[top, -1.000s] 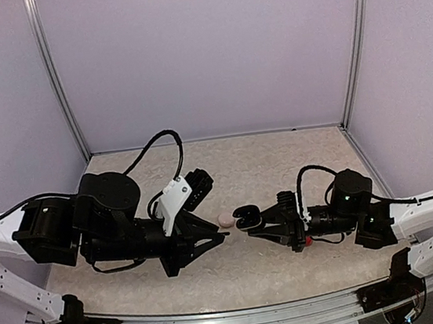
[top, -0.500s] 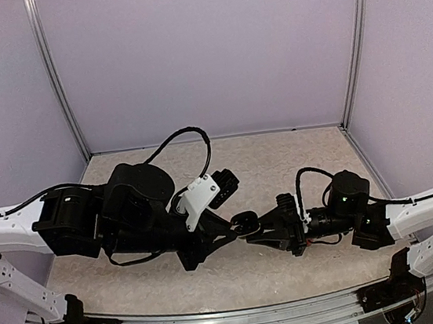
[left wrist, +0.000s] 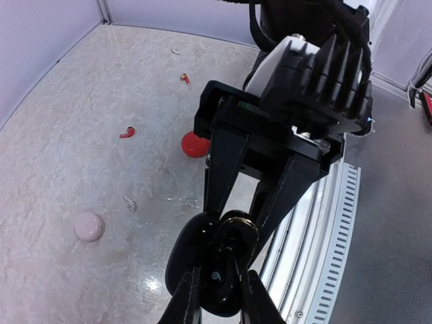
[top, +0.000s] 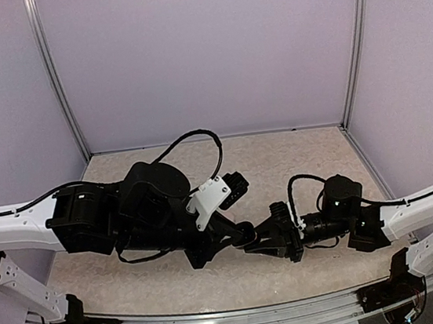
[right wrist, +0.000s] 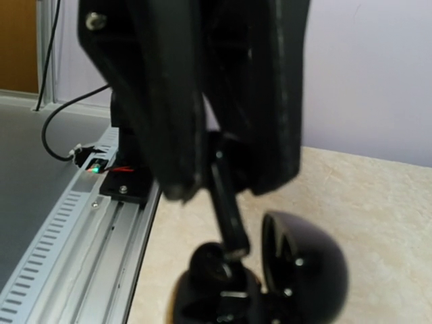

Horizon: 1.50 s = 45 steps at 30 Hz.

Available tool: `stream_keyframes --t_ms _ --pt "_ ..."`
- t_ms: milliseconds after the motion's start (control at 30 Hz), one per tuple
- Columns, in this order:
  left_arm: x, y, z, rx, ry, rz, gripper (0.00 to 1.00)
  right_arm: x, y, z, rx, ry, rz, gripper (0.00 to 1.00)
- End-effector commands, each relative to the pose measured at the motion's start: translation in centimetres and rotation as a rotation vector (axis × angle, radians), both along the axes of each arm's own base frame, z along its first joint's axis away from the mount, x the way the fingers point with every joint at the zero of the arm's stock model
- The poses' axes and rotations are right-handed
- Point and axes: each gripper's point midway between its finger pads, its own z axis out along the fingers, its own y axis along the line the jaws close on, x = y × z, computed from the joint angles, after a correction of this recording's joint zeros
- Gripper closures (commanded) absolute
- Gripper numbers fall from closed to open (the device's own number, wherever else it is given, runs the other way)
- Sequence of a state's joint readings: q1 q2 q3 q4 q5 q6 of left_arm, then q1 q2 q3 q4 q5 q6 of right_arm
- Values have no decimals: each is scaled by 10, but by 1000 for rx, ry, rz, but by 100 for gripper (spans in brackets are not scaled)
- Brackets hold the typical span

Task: Insert the wireless bluetooth earbuds into the charging case
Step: Insert the right earbud into the right side groove of the charging case.

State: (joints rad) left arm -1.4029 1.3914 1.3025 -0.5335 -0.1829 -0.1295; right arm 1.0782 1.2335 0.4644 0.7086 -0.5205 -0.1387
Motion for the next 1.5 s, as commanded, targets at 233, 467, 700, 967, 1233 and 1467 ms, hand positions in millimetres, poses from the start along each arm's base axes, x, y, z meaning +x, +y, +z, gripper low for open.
stream_keyframes --t_ms 233,467,700,967,1233,1467 --pt "-2 -9 3 0 7 -25 87 -7 7 14 38 -5 32 100" --pt "-1 -11 -2 13 8 -28 87 -10 8 14 38 -3 40 100" --pt "-1 -12 -8 31 14 -29 87 -11 9 14 41 -4 44 100" --pt "1 -12 -13 62 9 -20 87 -11 10 14 36 -8 45 100" --pt "1 -14 -24 118 20 -36 85 -14 13 10 11 -27 50 100" --pt "2 -12 -28 140 28 -46 82 -20 11 10 12 -39 80 100"
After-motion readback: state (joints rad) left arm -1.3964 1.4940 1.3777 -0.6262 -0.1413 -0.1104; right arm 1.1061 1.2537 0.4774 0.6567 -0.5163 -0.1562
